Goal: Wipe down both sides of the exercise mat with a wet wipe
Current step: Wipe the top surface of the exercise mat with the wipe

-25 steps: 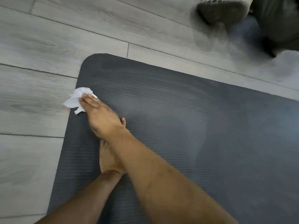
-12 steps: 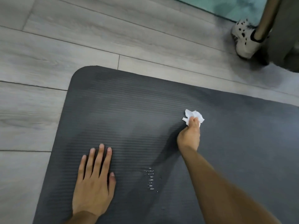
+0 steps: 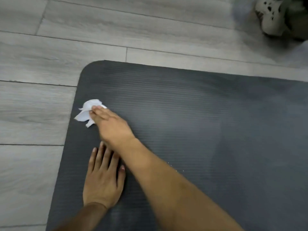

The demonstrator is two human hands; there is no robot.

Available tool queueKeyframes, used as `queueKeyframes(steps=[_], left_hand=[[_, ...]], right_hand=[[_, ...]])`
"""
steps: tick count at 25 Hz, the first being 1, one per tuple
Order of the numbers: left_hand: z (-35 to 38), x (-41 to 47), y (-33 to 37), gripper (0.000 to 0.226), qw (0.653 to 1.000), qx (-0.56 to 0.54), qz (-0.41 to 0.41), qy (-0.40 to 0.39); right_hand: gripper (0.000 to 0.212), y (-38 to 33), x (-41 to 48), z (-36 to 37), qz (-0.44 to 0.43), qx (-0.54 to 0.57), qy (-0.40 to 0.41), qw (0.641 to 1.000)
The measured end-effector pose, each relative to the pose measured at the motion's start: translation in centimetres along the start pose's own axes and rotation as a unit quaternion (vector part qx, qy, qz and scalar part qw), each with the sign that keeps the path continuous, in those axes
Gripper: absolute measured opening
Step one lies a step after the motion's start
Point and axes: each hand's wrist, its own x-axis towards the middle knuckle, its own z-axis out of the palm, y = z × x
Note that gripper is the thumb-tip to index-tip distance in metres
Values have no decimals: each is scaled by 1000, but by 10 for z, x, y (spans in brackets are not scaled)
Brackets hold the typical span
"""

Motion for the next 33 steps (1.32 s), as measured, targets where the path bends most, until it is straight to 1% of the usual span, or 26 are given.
queueKeyframes(steps=[1, 2, 3, 4, 5, 6, 7, 8, 9, 10, 12, 14, 16, 17, 18, 19, 20, 22, 24, 26, 27, 28, 29, 30, 31, 33], left_hand=[[-3, 2, 3, 68, 1000, -18, -12, 7], [-6, 2, 6, 68, 999, -27, -20, 15], [-7, 1, 9, 68, 999, -31, -22, 19], [-7, 1, 11, 68, 999, -33, -21, 21], [-6, 0, 11, 67, 999, -30, -22, 23], [-6, 1, 11, 68, 999, -26, -26, 25], [-5, 2, 10, 68, 999, -19, -29, 28], [-3, 3, 10, 68, 999, -12, -28, 30], [-2, 2, 10, 68, 999, -8, -28, 31], [-1, 0, 10, 68, 999, -10, -27, 34], [3, 3, 8, 67, 998, -18, -26, 46], [4, 1, 4, 67, 998, -29, -24, 50], [6, 1, 3, 65, 997, -41, -19, 61], [6, 1, 2, 65, 997, -38, -15, 63], [6, 0, 0, 65, 997, -37, -12, 62], [6, 1, 0, 66, 997, -41, -12, 63], [5, 1, 1, 66, 997, -46, -12, 66], [3, -1, 2, 67, 997, -43, -15, 69], [2, -1, 5, 67, 996, -42, -19, 72], [4, 0, 6, 67, 996, -41, -23, 79], [4, 0, 7, 67, 996, -43, -24, 80], [4, 0, 7, 67, 996, -48, -24, 78], [4, -1, 7, 67, 995, -54, -24, 79], [4, -1, 7, 67, 994, -64, -21, 82], [4, -2, 5, 67, 993, -78, -20, 85], [4, -3, 2, 67, 990, -112, -18, 87]], right_hand=[[51, 26, -22, -13, 10, 9, 16, 1000], [48, 59, -52, -28, 26, 20, 65, 997], [44, 98, -91, -45, 108, 51, 152, 981], [42, 134, -132, -65, 213, 70, 214, 951], [41, 162, -169, -83, 313, 57, 245, 916], [45, 181, -197, -98, 391, 23, 253, 885], [52, 191, -207, -104, 448, -4, 262, 855], [59, 195, -202, -97, 474, -38, 270, 837], [62, 185, -184, -86, 475, -40, 268, 837], [64, 166, -159, -72, 441, -48, 252, 860], [68, 115, -100, -37, 310, -35, 236, 920], [59, 50, -58, 2, 160, -48, 156, 974], [56, 5, -38, 16, 59, -76, 35, 995], [56, 0, -35, 11, 27, -88, 9, 996], [56, 12, -41, 4, 7, -90, 11, 996], [54, 34, -54, -4, 15, -90, 28, 995], [53, 63, -77, -15, 57, -74, 58, 994], [52, 129, -147, -47, 171, -57, 168, 969], [48, 187, -225, -83, 316, -56, 268, 908], [49, 210, -259, -101, 438, -61, 280, 852], [49, 207, -252, -98, 464, -51, 282, 839], [46, 194, -237, -89, 453, -35, 288, 843], [40, 175, -217, -77, 400, -30, 308, 863], [39, 151, -199, -60, 322, -2, 333, 886], [44, 121, -184, -35, 236, 16, 312, 920], [57, 44, -173, 5, 91, -56, 153, 982]])
